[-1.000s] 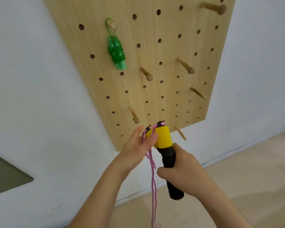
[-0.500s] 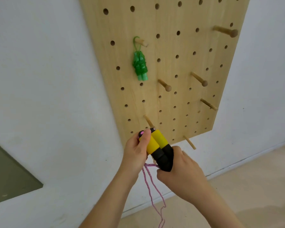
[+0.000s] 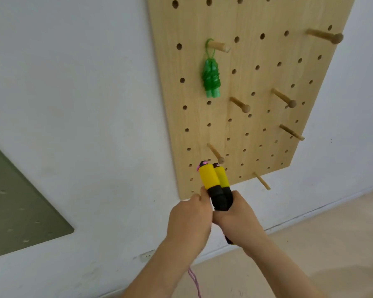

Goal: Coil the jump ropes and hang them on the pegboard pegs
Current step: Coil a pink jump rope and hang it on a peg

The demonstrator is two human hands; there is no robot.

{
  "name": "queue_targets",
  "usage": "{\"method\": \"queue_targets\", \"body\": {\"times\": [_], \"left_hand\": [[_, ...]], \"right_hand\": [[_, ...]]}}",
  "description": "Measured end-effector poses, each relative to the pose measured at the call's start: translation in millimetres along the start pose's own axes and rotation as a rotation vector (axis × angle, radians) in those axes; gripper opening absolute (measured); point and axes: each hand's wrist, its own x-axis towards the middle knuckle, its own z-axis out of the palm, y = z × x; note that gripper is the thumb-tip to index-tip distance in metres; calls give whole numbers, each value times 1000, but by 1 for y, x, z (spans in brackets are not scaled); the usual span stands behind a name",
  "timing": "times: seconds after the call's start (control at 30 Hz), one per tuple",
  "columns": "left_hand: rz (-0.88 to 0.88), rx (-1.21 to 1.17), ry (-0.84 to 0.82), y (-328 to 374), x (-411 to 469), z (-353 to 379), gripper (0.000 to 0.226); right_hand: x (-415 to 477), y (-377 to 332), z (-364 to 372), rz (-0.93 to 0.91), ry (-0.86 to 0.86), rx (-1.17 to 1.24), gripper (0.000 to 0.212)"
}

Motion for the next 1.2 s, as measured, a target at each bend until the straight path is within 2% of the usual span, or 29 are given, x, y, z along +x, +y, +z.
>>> {"method": "queue_targets", "body": {"times": [0.07,0.1,0.17,0.23,0.27,0.3,0.4,0.53,0.63,0.8,0.9,0.97,1.2], "left_hand": [[158,211,-25,0,-8,-7,35],[248,258,31,-2,-11,-13,31],[384,276,66,-16,-12,-10,22],[495,281,-102,-22,-15,-20,23],[504,199,-171,-27,-16,-23,20],[488,103,-161,-32,-16,-23,9],[287,-339,-195,-40,-16,-39,1],[58,-785,-139,-49,-14,-53,20],[-14,-846,-171,-55,-8,-66,23],[-66,-957,-479,-66,-3,-80,11],[-64,-953,-600,-71,2,-79,9],[-61,-960,-646,-75,5,-78,7],[29,-986,-762,-98,15,-98,11]], "right_hand": [[6,8,6,-190,180,-595,30],[7,8,8,-291,230,-817,29],[5,3,4,-457,255,-1042,28],[6,2,0,-604,228,-1171,34],[6,2,0,-669,191,-1232,40],[3,-1,0,-732,180,-1272,42],[1,-2,0,-901,225,-1282,32],[-8,-15,-6,-964,230,-1315,39],[-16,-17,-9,-1004,202,-1228,46],[-30,-26,-17,-1099,30,-1149,66],[-33,-27,-17,-1176,-118,-1160,56],[-32,-28,-18,-1197,-145,-1161,53],[-31,-37,-33,-1221,-214,-1052,64]]}}
